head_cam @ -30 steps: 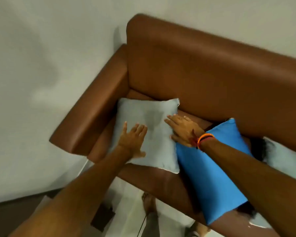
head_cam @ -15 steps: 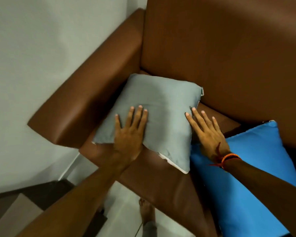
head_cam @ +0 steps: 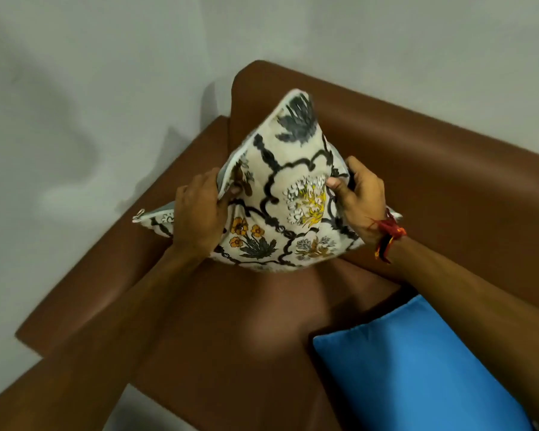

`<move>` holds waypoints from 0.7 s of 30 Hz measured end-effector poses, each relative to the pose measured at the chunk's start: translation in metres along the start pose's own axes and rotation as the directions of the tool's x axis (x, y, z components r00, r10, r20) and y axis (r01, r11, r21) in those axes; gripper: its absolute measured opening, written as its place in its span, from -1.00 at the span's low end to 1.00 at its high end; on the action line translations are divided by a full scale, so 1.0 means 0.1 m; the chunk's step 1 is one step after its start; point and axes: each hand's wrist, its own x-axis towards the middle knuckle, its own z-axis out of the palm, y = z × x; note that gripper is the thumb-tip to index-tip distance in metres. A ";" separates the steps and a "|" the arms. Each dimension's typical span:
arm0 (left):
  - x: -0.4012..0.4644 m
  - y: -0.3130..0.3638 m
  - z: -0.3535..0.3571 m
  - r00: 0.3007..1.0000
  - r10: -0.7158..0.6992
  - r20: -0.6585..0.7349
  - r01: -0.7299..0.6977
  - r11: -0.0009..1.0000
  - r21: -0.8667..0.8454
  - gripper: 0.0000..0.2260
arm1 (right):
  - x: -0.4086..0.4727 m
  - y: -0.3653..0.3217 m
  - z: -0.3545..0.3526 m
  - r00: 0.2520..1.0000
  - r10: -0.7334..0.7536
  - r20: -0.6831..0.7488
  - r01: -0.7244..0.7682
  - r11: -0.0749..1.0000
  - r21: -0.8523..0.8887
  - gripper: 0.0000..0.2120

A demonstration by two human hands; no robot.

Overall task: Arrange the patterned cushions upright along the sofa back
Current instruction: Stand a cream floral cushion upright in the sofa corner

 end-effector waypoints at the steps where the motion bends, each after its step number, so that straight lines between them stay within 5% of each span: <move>1: 0.14 0.09 0.04 0.999 -0.026 0.036 0.029 0.997 -0.065 -0.63 | 0.10 -0.01 -0.07 1.000 -0.002 -0.031 0.001 1.000 -0.015 -0.60; 3: 0.33 0.21 0.15 0.991 -0.058 0.117 0.076 0.985 -0.153 -0.50 | 0.21 0.06 -0.17 0.999 0.013 -0.050 -0.018 0.995 -0.100 -0.66; 7: 0.42 0.28 0.53 0.974 -0.069 0.216 0.112 0.974 -0.196 -0.67 | 0.17 0.42 -0.27 0.996 0.095 0.005 -0.092 0.977 -0.194 -0.70; 12: 0.60 0.31 0.84 0.983 -0.025 0.182 0.058 0.983 -0.176 -0.72 | 0.22 0.68 -0.31 0.994 0.103 -0.022 -0.105 0.972 -0.210 -0.45; 17: 0.66 0.30 0.98 0.979 -0.123 0.161 0.144 0.982 -0.123 -0.66 | 0.23 0.86 -0.25 0.991 0.135 -0.016 -0.132 0.930 -0.343 -0.75; 21: 0.61 0.26 0.97 0.981 -0.149 0.126 0.165 0.978 -0.128 -0.64 | 0.15 0.83 -0.24 0.990 0.141 0.004 -0.130 0.924 -0.360 -0.63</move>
